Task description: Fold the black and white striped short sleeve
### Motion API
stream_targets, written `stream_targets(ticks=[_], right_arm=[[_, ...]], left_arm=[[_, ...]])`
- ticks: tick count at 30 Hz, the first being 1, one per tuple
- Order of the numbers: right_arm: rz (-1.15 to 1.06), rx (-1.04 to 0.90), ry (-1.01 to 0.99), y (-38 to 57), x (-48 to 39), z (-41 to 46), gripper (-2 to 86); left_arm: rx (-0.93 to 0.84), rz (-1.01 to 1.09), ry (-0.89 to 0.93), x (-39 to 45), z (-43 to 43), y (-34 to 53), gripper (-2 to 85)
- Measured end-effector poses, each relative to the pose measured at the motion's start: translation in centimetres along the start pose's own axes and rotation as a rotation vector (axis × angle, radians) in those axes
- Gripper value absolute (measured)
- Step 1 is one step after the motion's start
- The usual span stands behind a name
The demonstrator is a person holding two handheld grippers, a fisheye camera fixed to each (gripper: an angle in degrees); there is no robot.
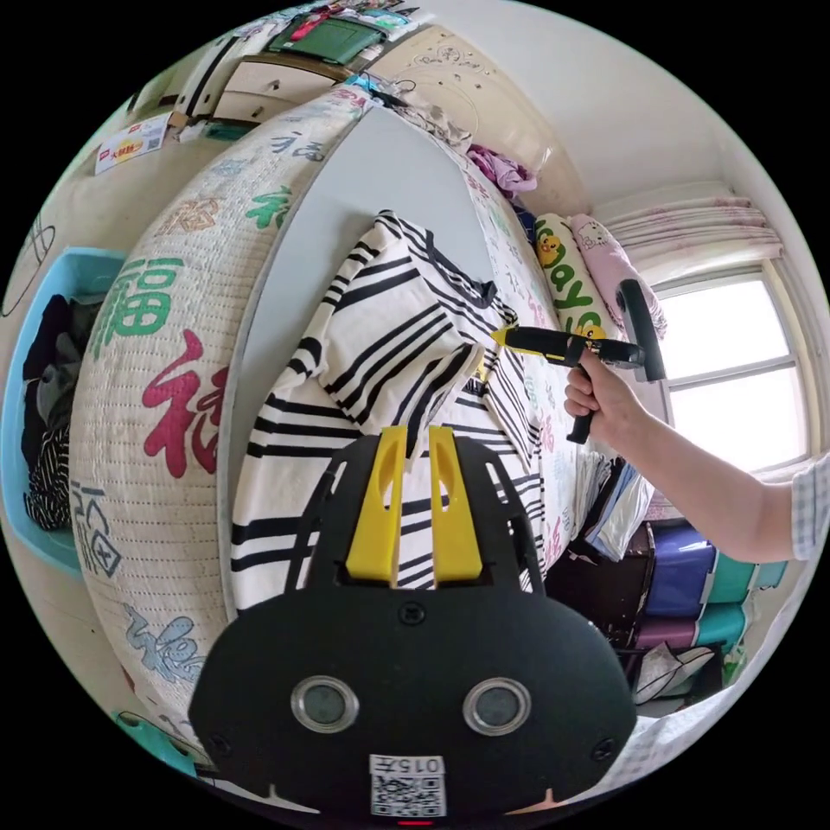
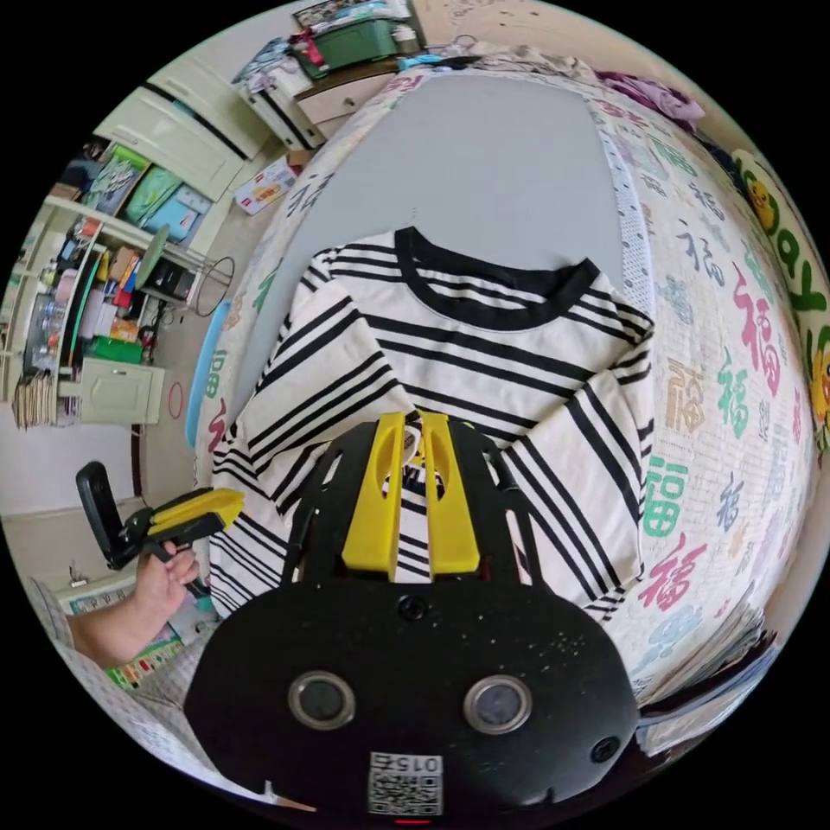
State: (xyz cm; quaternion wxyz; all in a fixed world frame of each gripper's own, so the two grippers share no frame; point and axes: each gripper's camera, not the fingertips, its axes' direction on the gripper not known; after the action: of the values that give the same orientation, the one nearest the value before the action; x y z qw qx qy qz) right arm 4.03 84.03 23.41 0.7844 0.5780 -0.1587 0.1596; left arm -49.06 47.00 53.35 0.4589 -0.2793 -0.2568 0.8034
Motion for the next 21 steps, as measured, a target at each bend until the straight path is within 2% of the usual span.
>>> stream_targets(ticks=[4, 8, 10, 12, 15, 21], right_arm=[[-0.131, -0.065, 0.016, 0.1, -0.8, 0.5, 8.4], [-0.065, -0.084, 0.012, 0.7, 1.1, 0.2, 7.7], [-0.061, -0.081, -0.044, 1.2, 2.4, -0.3, 7.3], [-0.117, -0.103, -0.013, 1.4, 2.4, -0.5, 6.8], [-0.18, -0.127, 0.068, 1.9, 2.6, -0.7, 4.6], [-0.139, -0.147, 0.038, 2.4, 4.7, -1.5, 0.5]], left_arm=[[-0.114, 0.106, -0.071, 2.5, 2.7, -0.8, 8.5], [-0.19, 0.203, -0.19, 4.7, 5.0, -0.2, 6.9], [-0.164, 0.201, -0.254, 5.3, 5.2, 0.2, 2.3], [-0.159, 0.175, -0.227, 5.3, 5.1, 0.4, 0.4], [-0.134, 0.172, -0.213, 5.8, 4.4, 0.9, -0.5], [-0.128, 0.196, -0.23, 7.2, 3.8, 2.4, -0.6]])
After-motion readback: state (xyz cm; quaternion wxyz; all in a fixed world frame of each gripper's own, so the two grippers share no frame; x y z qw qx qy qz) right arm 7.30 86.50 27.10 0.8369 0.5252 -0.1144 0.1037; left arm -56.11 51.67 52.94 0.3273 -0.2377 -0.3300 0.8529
